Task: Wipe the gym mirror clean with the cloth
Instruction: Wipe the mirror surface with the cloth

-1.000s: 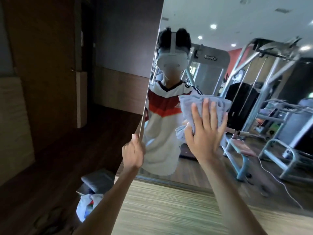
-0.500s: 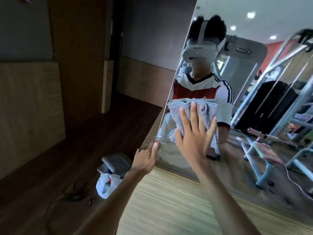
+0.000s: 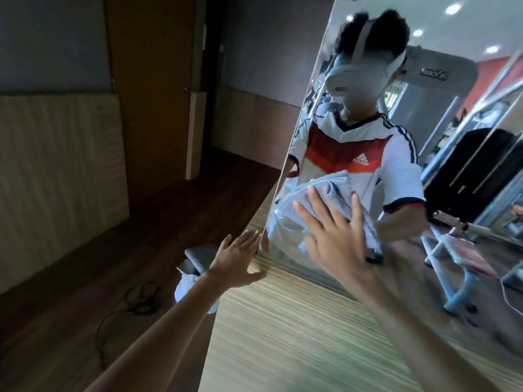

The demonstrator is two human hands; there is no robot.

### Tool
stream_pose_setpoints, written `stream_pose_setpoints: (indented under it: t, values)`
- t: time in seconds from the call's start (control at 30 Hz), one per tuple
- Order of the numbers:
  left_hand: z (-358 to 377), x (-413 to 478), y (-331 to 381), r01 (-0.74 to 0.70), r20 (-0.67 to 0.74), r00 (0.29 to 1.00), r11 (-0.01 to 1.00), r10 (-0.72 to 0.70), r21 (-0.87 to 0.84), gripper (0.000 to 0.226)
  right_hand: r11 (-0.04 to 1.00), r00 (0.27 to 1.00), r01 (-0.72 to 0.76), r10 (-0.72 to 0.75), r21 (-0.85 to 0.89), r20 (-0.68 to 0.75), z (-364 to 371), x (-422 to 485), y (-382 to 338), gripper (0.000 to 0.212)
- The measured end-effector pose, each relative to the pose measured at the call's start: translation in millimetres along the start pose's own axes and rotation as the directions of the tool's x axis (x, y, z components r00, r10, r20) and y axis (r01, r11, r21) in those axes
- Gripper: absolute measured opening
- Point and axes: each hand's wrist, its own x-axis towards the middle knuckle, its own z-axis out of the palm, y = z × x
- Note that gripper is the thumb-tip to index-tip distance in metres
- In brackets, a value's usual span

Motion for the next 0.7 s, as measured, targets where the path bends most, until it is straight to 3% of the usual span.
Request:
stream_pose_setpoints:
  t: [0.03, 0.1, 0.17, 0.23, 0.37, 0.5, 0.6, 0.7]
  values:
    - [1.0, -0.6, 0.2, 0.002, 0.008, 1.0, 1.0, -0.002, 0.005, 0.098, 1.0, 1.0, -0.018, 0.017, 0.017, 0.026, 3.7, -3.1, -19.1, 0.062]
    - [5.2, -2.9, -1.2, 0.006, 0.002, 1.0, 1.0, -0.006, -0.011, 0.101, 0.991, 0.983, 0.13, -0.133, 0.03, 0.128, 17.3, -22.0, -50.4, 0.066]
    - [7.5, -5.8, -2.8, -0.001, -0.021, 1.0, 0.997, 0.0, -0.075, 0.102, 0.933, 0.897, 0.356, -0.357, 0.052, 0.261, 24.8, -50.4, -54.9, 0.066]
    - [10.0, -8.8, -2.3, -0.001, -0.058, 0.998, 0.995, -0.005, -0.102, 0.107, 0.9, 0.85, 0.426, -0.433, 0.09, 0.301, 20.1, -67.6, -34.5, 0.061]
    - [11.9, -5.9, -1.5, 0.017, -0.104, 0.994, 0.99, -0.032, -0.143, 0.102, 0.959, 0.949, 0.259, -0.275, 0.115, 0.152, 8.7, -57.0, 4.6, 0.052]
    - [16.1, -9.0, -1.1, 0.015, -0.147, 0.988, 0.969, -0.052, -0.245, 0.104, 0.993, 0.992, 0.038, -0.051, 0.11, 0.118, 15.3, -27.6, -37.0, 0.057]
    - [23.9, -9.9, -3.6, 0.037, -0.167, 0.981, 0.944, -0.096, -0.327, 0.096, 0.978, 0.975, 0.099, -0.132, 0.182, 0.179, 21.7, -27.5, -75.2, 0.055]
    - [28.4, -8.2, -8.3, 0.005, -0.221, 0.972, 0.945, -0.081, -0.326, 0.096, 0.956, 0.945, 0.17, -0.227, 0.239, 0.237, 22.6, -54.0, -69.0, 0.052]
